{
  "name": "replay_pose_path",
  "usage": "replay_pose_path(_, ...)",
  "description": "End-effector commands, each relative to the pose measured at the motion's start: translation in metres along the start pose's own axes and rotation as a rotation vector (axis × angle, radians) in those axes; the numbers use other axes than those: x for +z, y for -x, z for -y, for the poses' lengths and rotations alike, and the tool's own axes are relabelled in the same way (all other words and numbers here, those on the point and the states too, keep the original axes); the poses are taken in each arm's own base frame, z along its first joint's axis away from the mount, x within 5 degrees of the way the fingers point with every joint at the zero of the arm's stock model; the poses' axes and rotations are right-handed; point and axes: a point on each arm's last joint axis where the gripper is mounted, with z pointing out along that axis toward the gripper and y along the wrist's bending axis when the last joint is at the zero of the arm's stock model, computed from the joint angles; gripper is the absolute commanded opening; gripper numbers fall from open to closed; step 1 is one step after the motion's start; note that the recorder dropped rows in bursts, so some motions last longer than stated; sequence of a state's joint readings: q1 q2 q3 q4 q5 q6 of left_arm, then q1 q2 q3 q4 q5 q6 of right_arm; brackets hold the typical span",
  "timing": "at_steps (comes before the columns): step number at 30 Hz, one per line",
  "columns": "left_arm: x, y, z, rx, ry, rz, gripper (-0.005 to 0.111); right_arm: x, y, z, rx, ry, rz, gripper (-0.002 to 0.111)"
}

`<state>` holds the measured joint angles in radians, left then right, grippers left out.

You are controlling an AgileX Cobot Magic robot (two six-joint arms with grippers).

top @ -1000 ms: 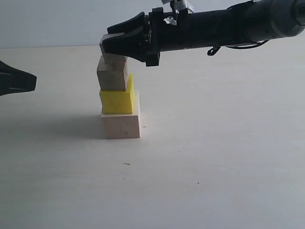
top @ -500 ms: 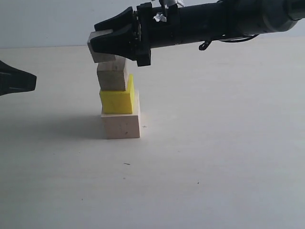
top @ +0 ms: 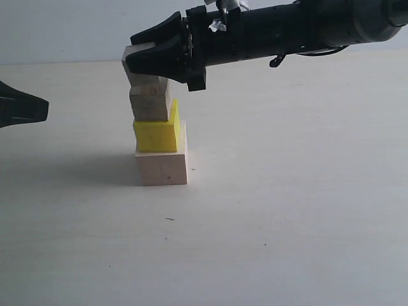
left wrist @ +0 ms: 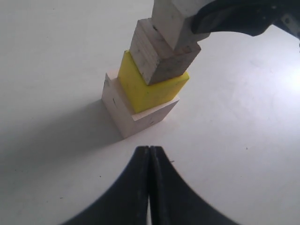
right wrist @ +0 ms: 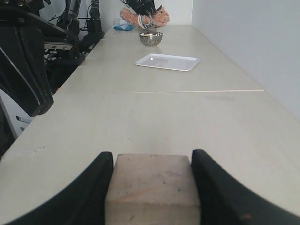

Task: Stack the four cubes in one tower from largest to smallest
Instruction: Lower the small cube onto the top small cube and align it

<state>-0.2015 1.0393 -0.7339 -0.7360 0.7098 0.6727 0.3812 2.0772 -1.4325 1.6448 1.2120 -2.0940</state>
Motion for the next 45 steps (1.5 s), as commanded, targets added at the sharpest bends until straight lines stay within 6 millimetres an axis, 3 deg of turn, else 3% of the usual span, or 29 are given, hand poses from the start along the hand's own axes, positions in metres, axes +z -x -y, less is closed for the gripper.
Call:
replay_pose_path(1, 0.000, 0.000, -0.001, 0.001, 0.001, -0.004, 0.000, -0.002, 0.007, 0.002, -0.017, -0.013, 0.032, 0.000)
replay_pose_path(16, 0.000, -0.001, -0.001, 0.001, -0.001, -0.005, 0.000, -0.003, 0.007, 0.003, -0.017, -0.014, 0.034, 0.000)
replay_pose_path(21, 0.000, -0.001, -0.001, 0.001, -0.001, -0.005, 0.000, 0.000, -0.007, 0.006, 0.015, -0.010, 0.023, 0.000)
replay_pose_path(45, 0.000, -0.001, -0.001, 0.001, -0.001, -0.005, 0.000, -0.003, -0.011, 0.007, 0.005, -0.002, -0.008, 0.000)
